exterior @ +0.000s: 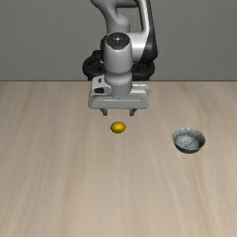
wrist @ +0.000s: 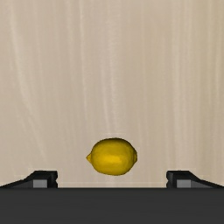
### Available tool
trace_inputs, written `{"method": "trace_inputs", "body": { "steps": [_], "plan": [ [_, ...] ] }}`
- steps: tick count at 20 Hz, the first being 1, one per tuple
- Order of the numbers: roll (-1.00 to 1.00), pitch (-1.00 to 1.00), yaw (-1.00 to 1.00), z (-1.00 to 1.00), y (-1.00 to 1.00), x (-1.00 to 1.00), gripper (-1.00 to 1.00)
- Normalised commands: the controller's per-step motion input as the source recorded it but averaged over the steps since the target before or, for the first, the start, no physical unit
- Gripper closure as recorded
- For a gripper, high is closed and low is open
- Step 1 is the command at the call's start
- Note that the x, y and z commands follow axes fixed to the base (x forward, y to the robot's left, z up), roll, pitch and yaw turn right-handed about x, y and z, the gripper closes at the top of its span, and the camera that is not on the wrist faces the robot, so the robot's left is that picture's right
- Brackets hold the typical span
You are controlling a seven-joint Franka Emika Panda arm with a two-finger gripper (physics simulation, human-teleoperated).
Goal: Pick the lemon and place it on the bowl
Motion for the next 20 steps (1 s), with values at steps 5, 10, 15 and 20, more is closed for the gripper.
{"method": "trace_inputs", "body": {
  "steps": [5, 10, 15, 20],
  "plan": [
    [0.0, 0.0, 0.0, -1.0, 0.0, 0.0, -1.0],
    [0.0, 0.0, 0.0, -0.2, 0.0, 0.0, 1.0],
    [0.0, 0.0, 0.0, 0.0, 0.0, 0.0, 1.0],
    [0.0, 0.0, 0.0, 0.4, 0.0, 0.0, 1.0]
  ]
}}
